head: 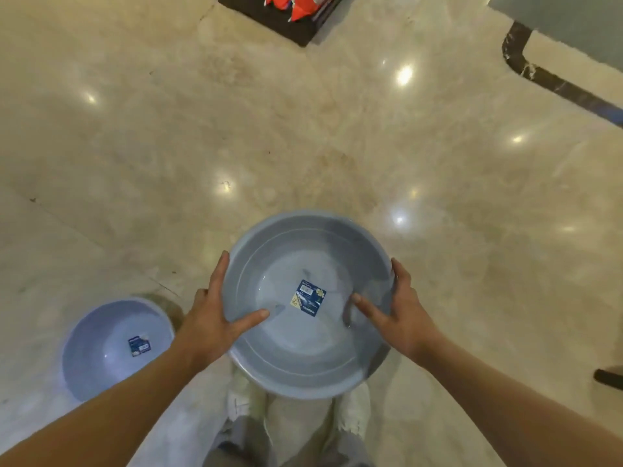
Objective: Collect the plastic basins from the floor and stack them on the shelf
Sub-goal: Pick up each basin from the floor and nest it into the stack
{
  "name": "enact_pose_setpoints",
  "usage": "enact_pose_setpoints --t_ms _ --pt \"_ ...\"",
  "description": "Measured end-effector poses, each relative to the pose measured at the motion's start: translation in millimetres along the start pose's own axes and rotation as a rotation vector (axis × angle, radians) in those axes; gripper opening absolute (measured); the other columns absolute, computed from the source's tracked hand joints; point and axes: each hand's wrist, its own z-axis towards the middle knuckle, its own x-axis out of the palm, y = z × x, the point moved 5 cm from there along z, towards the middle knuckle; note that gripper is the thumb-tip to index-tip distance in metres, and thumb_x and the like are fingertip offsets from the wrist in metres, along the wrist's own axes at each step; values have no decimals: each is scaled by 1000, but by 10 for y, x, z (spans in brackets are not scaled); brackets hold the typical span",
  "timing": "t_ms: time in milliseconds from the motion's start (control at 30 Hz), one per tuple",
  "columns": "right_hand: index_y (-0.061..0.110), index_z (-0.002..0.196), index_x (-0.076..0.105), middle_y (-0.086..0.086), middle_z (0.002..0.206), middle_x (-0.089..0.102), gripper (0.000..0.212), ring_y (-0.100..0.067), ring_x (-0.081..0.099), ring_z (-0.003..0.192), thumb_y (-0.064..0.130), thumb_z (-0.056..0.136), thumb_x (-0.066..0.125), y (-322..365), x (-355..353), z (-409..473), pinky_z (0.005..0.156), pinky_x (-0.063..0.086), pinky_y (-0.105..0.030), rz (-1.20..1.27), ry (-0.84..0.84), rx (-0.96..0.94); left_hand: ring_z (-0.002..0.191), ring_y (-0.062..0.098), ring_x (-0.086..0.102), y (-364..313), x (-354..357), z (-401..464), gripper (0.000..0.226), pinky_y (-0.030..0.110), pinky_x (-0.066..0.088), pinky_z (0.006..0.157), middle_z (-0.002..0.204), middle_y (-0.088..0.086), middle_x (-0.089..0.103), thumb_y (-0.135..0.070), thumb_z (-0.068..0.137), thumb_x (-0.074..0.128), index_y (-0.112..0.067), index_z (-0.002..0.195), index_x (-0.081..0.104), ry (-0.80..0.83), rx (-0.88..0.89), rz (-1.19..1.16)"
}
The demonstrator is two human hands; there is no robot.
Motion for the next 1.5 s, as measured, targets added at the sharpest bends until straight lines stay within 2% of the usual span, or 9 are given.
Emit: enact_pose_setpoints --t_ms 167,267,333,467,567,700,867,1133,1500 --pt "54 153 14 0 147 51 109 -21 61 126 92 68 72 -995 627 862 105 57 -48 17 -26 -41 139 26 54 927 767 944 139 49 50 112 164 -4 42 -93 56 79 -67 164 -5 1 69 20" --pt "56 149 16 -3 146 51 106 -27 62 125 91 68 74 -1464 924 1217 101 59 -52 16 -8 -32 131 3 48 1355 1124 1345 147 25 44 102 144 -55 33 -98 52 76 -55 169 -1 14 125 -8" --pt "55 151 14 -4 147 49 109 -28 60 127 90 68 75 -1702 1087 1390 101 59 -53 21 14 -26 127 -1 47 1566 1321 1538 148 23 44 97 130 -66 30 -97 52 78 -55 168 -3 27 137 -4" --pt "50 156 10 -8 150 46 120 -30 55 132 95 63 70 -2003 1304 1591 108 53 -53 -21 -14 0 146 21 47 1834 1600 1755 150 41 45 115 164 -12 37 -84 55 84 -52 169 -7 41 84 26" --pt "43 160 8 -10 156 39 131 -31 49 139 98 58 69 -2116 1395 1660 114 48 -54 -21 -54 5 148 37 46 1887 1672 1807 143 61 43 119 164 12 38 -81 60 85 -58 165 -10 7 77 112" --pt "43 162 4 -5 158 36 137 -28 48 140 96 56 72 -2143 1428 1660 116 47 -51 2 -50 16 134 46 48 1891 1686 1824 134 61 43 110 150 19 42 -80 73 81 -60 164 -15 -102 43 303" --pt "42 166 -2 11 150 42 132 -16 50 136 70 73 87 -2095 1505 1579 109 52 -41 100 -40 5 141 37 54 1923 1737 1873 136 40 44 106 162 10 46 -61 80 88 -56 166 -16 5 16 36" --pt "50 166 -6 2 159 39 134 -22 51 140 73 72 87 -1265 1390 1105 110 53 -48 4 58 -5 122 29 61 1767 1048 1220 129 39 50 98 154 7 53 -69 78 83 -65 164 -13 -17 -72 -64" --pt "82 138 -17 -4 157 43 118 -30 50 142 90 67 77 1652 1631 19 108 53 -59 -262 299 -260 127 32 65 1447 -1305 -1076 129 53 54 111 151 11 55 -76 70 81 -70 161 -10 -248 -199 -370"
